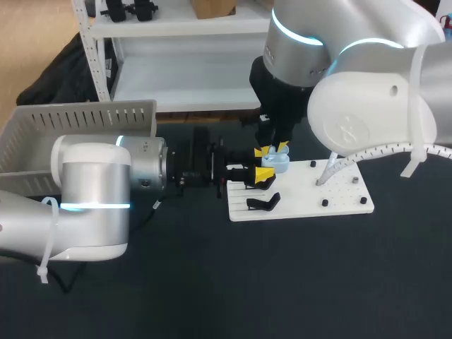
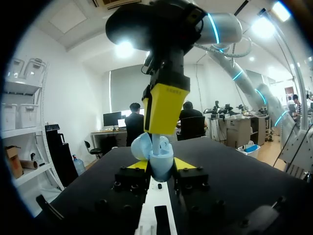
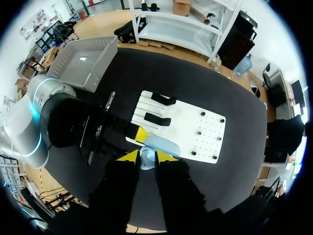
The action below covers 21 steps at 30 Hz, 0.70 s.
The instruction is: Pick up each earbud case from the left stands, insert the matching earbuds, close the lid, and place the case in the box.
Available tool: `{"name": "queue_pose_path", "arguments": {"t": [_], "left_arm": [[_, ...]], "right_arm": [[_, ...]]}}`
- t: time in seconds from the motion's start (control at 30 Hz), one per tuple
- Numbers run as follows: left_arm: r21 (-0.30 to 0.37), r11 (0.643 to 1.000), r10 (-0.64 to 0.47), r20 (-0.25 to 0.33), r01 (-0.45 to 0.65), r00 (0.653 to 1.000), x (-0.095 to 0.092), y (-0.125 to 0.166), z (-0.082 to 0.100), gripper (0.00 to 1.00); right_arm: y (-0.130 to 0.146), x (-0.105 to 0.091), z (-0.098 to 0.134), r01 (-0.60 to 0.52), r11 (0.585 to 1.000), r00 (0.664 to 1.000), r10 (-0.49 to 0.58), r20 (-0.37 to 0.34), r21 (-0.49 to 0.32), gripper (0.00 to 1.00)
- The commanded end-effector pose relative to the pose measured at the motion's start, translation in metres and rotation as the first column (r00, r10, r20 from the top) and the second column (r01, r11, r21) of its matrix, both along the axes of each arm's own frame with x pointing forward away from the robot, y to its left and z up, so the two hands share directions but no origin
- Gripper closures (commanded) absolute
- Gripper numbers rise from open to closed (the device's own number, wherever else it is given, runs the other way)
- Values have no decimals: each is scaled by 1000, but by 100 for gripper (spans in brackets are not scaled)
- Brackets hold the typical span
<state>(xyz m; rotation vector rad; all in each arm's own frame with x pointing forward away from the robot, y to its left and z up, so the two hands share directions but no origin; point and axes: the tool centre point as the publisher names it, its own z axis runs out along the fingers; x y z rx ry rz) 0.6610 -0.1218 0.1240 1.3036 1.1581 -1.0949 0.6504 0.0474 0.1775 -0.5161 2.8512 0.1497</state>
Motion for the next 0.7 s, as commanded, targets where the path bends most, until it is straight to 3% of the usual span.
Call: {"name": "queue_pose_path", "arguments": {"t": [0.03, 0.7], "left_arm": [[-1, 1000, 5, 2, -5, 1000, -1, -1, 0, 100], [-1, 1000, 5, 2, -5, 1000, -1, -1, 0, 100]], "right_arm": [[0, 1, -1, 1, 1000, 1000, -1, -3, 1, 100], [0, 3, -7, 2, 1000, 1000, -2, -12, -4, 100]]}}
